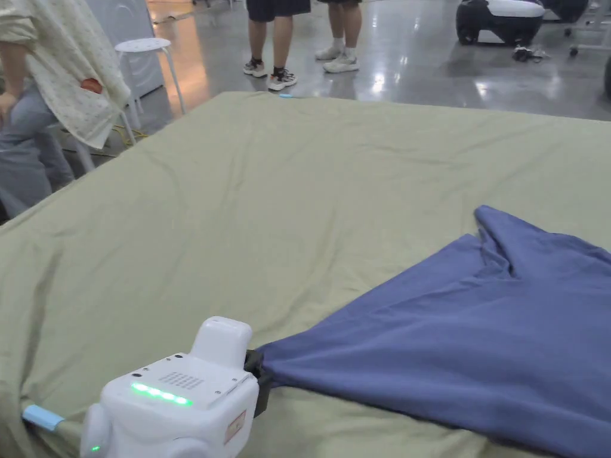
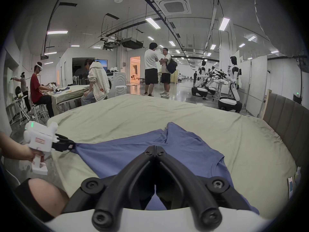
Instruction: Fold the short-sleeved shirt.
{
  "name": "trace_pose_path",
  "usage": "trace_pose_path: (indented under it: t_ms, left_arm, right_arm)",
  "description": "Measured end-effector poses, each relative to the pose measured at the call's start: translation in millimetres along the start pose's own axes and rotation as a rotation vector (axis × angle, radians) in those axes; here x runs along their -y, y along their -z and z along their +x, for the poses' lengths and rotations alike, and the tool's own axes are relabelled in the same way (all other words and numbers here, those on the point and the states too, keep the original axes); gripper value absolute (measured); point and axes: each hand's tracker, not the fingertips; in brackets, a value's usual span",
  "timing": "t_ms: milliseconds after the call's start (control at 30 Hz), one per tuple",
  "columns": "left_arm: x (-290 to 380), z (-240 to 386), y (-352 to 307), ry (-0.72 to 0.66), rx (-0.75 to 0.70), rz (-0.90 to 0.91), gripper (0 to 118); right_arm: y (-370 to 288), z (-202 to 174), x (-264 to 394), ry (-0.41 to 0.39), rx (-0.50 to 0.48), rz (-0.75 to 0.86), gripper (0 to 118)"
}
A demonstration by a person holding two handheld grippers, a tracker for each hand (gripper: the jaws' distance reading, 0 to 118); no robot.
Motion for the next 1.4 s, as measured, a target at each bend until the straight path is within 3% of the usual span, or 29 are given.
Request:
trace_pose_path:
  t_ms: [167, 200, 233, 267, 300, 333, 367, 433, 600, 667, 700, 733, 767, 800, 833, 867, 1000, 1100, 1400]
  left_arm:
    - [-10, 8, -20, 0.025, 0.008, 0.073, 2]
    - [-12, 7, -22, 0.017, 0.012, 0.071, 2]
    - [-15, 7, -25, -0.001, 0.031, 0.07, 2]
    - [-16, 4, -25, -0.034, 0.056, 0.051, 2]
    - [-16, 3, -25, -0.057, 0.061, 0.043, 2]
    - [-17, 3, -25, -0.075, 0.07, 0.035, 2]
    - [-18, 3, -25, -0.086, 0.073, 0.03, 2]
    - [-20, 4, -25, -0.104, 0.075, 0.026, 2]
    - [-21, 9, -21, -0.109, 0.054, 0.012, 2]
    - [-22, 8, -17, -0.114, 0.052, -0.004, 2]
    - [-22, 9, -16, -0.114, 0.05, -0.007, 2]
    - [-22, 9, -16, -0.116, 0.046, -0.009, 2]
    - [-22, 9, -15, -0.12, 0.043, -0.01, 2]
    - [-23, 8, -13, -0.126, 0.038, -0.01, 2]
    - [-23, 8, -13, -0.133, 0.041, -0.011, 2]
    - [-23, 10, -12, -0.136, 0.042, -0.011, 2]
    - [-27, 10, -14, -0.161, 0.048, -0.009, 2]
    - [-42, 3, -27, -0.157, 0.033, 0.025, 2]
    - [-129, -7, -98, -0.164, 0.055, 0.281, 2]
  right_arm:
    - [39, 32, 3, -0.005, 0.059, -0.047, 0]
    - [49, 41, 3, -0.003, 0.067, -0.057, 6]
    - [66, 53, 1, -0.012, 0.102, -0.1, 23]
    - [86, 66, -3, -0.013, 0.125, -0.148, 54]
    - [105, 78, -6, 0.004, 0.137, -0.191, 77]
    - [132, 95, -9, 0.048, 0.134, -0.256, 93]
    - [156, 110, -12, 0.085, 0.126, -0.302, 102]
    - [203, 134, -13, 0.123, 0.106, -0.37, 101]
    - [304, 167, 5, 0.033, 0.219, -0.475, 100]
    - [322, 176, 13, 0.072, 0.203, -0.497, 96]
    - [325, 178, 17, 0.102, 0.156, -0.538, 83]
    - [327, 176, 20, 0.135, 0.112, -0.592, 49]
    - [326, 174, 25, 0.148, 0.072, -0.571, 34]
    - [322, 171, 23, 0.074, 0.135, -0.524, 32]
    - [321, 171, 23, 0.087, 0.114, -0.539, 25]
    - [321, 168, 21, 0.083, 0.101, -0.541, 7]
    - [299, 151, 10, -0.02, 0.171, -0.432, 5]
    - [262, 153, -12, 0.073, 0.15, -0.323, 5]
    - [81, 151, -143, -0.02, 0.263, -0.106, 5]
